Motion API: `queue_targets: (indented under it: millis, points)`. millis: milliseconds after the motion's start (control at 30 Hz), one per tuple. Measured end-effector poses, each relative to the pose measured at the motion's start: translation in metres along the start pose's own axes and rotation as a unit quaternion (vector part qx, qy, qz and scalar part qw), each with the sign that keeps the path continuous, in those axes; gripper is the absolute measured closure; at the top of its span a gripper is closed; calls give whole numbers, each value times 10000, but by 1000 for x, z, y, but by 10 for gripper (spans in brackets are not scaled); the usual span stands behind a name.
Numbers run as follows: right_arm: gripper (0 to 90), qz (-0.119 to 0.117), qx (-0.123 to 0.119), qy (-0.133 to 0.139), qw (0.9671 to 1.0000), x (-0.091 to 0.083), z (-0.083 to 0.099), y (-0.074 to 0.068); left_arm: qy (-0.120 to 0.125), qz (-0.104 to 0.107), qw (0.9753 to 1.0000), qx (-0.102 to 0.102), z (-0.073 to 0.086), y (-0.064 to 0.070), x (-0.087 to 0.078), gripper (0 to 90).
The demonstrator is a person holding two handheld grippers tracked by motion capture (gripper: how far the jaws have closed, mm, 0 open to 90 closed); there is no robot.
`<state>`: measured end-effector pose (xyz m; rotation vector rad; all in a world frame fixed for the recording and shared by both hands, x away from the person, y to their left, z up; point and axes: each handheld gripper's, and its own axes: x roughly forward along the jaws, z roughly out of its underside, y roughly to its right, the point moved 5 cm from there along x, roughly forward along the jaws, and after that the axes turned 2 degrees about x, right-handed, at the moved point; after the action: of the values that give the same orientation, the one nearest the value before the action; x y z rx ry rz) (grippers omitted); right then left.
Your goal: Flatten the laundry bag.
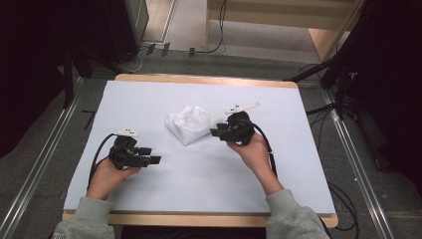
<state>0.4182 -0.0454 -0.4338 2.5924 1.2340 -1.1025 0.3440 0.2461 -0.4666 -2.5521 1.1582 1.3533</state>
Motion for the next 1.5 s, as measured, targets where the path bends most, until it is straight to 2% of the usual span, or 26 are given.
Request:
queue_targets:
  millis: [67,100,133,267,533,600,800,867,1000,1267,1500]
  points:
    - [636,-35,-21,-45,10000,6,-3,-2,3,-21,10000,12,0,-1,-1,396]
    - [636,-17,-131,-134,9998,13,-6,-3,20,-4,10000,-25,0,-2,-1,394]
    - [636,-14,-144,-153,9998,15,-7,-4,25,-6,10000,-24,0,-3,-1,393]
    - [639,-146,-98,-123,9998,24,-15,-8,68,5,10000,-5,-1,-4,-3,393]
    - [644,-163,-118,-184,9996,42,-23,-11,92,-31,10000,21,-2,-5,-5,393]
    - [645,-165,-127,-278,9994,47,-26,-13,99,-29,9999,18,-2,-6,-6,393]
    - [648,-181,-258,-253,9992,58,-36,-21,115,-12,9999,-3,-2,-7,-7,393]
    - [648,-185,-319,-346,9987,65,-37,-23,105,-17,9999,-3,-2,-7,-7,393]
    - [648,-228,-272,-376,9987,73,-42,-27,101,-12,9999,1,-2,-7,-6,394]
    - [638,-204,-363,-443,9982,88,-50,-32,125,-29,9999,3,-2,-8,-7,394]
    - [579,-214,-285,-532,9979,107,-54,-34,132,-26,9999,-13,-2,-9,-7,394]
